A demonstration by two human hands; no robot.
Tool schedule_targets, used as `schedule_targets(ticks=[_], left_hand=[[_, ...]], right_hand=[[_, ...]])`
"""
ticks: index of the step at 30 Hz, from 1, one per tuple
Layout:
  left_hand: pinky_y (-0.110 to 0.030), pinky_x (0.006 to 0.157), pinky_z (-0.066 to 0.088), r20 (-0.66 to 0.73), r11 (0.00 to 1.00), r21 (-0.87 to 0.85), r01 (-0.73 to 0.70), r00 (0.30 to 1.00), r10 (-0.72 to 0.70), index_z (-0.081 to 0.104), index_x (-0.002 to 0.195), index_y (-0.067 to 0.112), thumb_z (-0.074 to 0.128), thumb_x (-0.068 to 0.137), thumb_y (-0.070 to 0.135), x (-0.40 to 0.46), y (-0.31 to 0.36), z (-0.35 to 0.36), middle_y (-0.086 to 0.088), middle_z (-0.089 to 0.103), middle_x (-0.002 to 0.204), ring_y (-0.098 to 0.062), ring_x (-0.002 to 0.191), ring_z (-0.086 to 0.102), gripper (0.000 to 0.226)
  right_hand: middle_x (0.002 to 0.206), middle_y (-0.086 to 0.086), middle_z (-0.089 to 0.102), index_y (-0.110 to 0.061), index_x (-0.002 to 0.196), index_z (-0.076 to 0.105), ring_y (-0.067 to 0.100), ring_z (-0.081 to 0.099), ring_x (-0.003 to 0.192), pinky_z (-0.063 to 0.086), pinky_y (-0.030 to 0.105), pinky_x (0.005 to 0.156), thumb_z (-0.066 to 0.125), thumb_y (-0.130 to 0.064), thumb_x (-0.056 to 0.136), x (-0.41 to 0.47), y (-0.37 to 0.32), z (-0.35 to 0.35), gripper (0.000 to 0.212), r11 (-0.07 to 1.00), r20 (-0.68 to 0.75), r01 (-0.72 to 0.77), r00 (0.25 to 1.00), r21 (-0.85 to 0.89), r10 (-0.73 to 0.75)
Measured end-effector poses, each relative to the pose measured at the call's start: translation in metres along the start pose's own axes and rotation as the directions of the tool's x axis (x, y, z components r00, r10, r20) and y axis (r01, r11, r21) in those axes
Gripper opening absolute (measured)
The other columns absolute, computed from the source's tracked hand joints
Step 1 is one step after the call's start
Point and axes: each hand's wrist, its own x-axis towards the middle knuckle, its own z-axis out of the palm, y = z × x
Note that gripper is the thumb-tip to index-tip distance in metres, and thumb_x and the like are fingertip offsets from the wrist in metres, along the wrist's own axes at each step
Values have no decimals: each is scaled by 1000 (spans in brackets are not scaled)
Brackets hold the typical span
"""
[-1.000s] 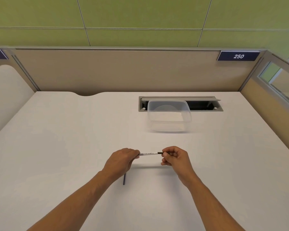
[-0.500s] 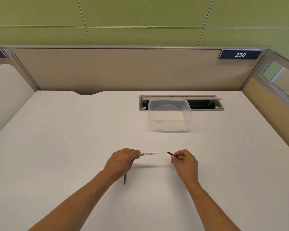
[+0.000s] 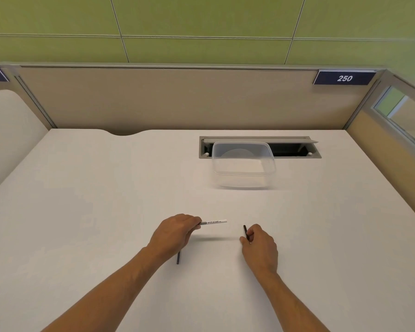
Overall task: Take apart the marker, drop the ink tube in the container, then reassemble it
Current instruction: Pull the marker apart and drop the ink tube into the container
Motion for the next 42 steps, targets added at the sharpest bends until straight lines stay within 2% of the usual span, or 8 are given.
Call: schedule_targets(ticks=[15,19,26,30,32,35,40,42], left_hand=[[-26,50,48,-22,1000,11,9,1000,-8,63,93,18,38,93,33,-2,2,-6,6,68,76,-21,65,59,29],[-27,49,49,-23,1000,13,-10,1000,10,64,93,17,41,92,31,-1,2,-6,6,69,78,-21,64,60,27],[-22,53,45,51,996,-38,-84,995,86,64,92,18,42,92,30,7,5,-9,5,67,75,-18,65,58,26],[-24,52,45,51,992,-57,-113,992,116,64,93,16,41,93,31,12,8,-10,4,65,74,-19,64,56,28],[-27,52,47,56,991,-65,-115,991,119,65,94,16,40,93,32,14,9,-10,4,66,75,-20,64,57,30],[-28,53,49,74,989,-66,-132,988,137,67,94,17,39,92,33,16,11,-10,3,68,76,-20,65,59,33],[-28,60,51,89,981,-72,-182,978,188,71,94,18,40,91,33,19,14,-10,4,72,80,-20,70,63,35],[-34,71,53,92,970,-63,-233,967,238,71,93,17,42,92,32,23,14,-8,3,71,82,-22,75,63,33]], right_hand=[[79,-1,66,-13,88,59,22,62,75,49,31,66,63,-28,90,1,0,0,16,1000,-6,7,1000,16,-7],[75,-4,67,-14,83,63,20,64,72,47,27,62,64,-31,92,1,-12,-9,19,972,-49,14,999,235,-3],[78,8,71,-6,84,72,14,62,55,52,26,51,66,-23,92,21,-51,-40,19,845,302,36,925,534,-230],[80,8,74,-14,86,75,22,68,62,56,45,66,71,-36,85,28,-61,-50,23,903,474,74,831,423,-291],[79,10,74,-19,85,76,25,72,66,52,39,62,71,-40,81,26,-68,-51,22,933,553,116,777,342,-299],[73,6,68,-7,93,75,5,64,50,42,10,45,67,-15,90,22,-74,-55,11,939,618,135,722,316,-311],[73,4,68,-6,96,75,14,63,60,54,24,57,67,-9,88,22,-70,-52,12,950,690,139,658,281,-301],[72,6,68,-4,95,74,16,64,60,55,28,59,67,-6,87,23,-68,-51,11,953,713,102,642,284,-281]])
